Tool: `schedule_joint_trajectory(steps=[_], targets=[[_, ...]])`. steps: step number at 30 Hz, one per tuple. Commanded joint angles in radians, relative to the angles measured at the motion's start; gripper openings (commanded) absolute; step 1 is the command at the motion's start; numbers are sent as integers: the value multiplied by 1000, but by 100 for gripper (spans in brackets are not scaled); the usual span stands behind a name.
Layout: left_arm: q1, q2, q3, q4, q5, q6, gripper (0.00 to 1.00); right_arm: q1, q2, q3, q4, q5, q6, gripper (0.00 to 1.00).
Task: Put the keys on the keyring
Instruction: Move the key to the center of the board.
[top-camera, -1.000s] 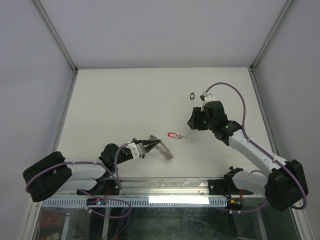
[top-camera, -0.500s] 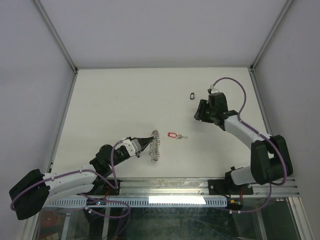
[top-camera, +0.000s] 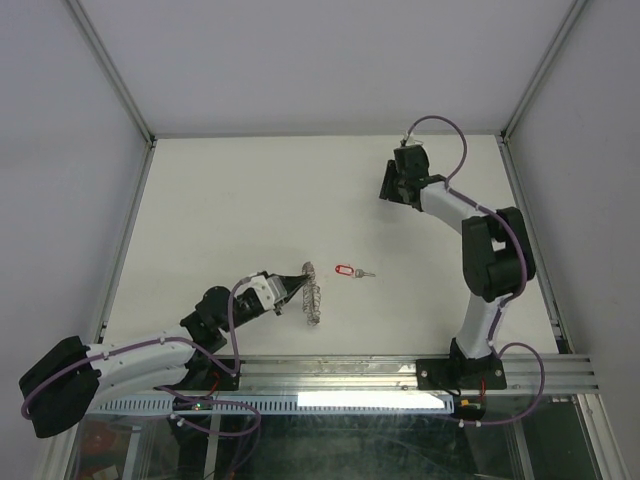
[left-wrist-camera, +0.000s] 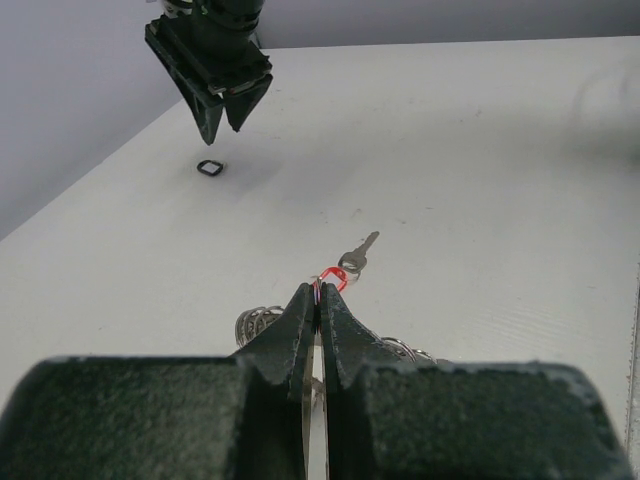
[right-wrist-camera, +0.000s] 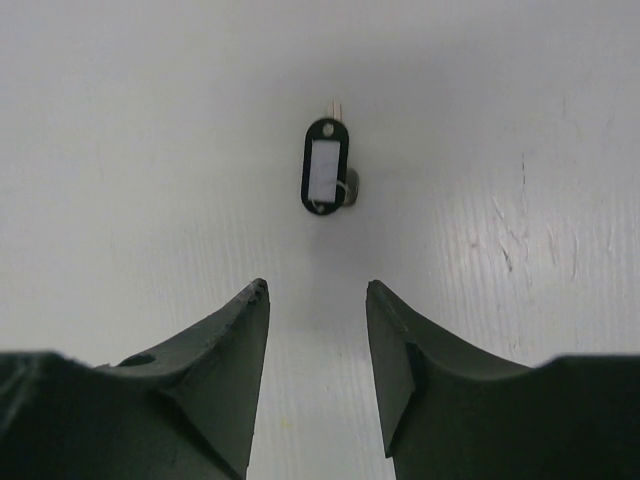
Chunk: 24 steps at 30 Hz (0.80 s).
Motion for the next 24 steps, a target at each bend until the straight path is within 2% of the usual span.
schedule_joint_trajectory(steps=[1, 8, 18, 24], targets=[[8, 8, 48, 25, 10, -20, 0, 5, 85, 130, -21, 120, 94, 46], [8, 23, 68, 12, 8, -17, 0, 17, 232, 286, -98, 199, 125, 43], [8, 30, 72, 7, 8, -7, 0, 55, 300, 379, -138, 245, 117, 40], [8, 30, 75, 2, 9, -1, 0, 59, 317, 391, -168, 267, 113, 33]])
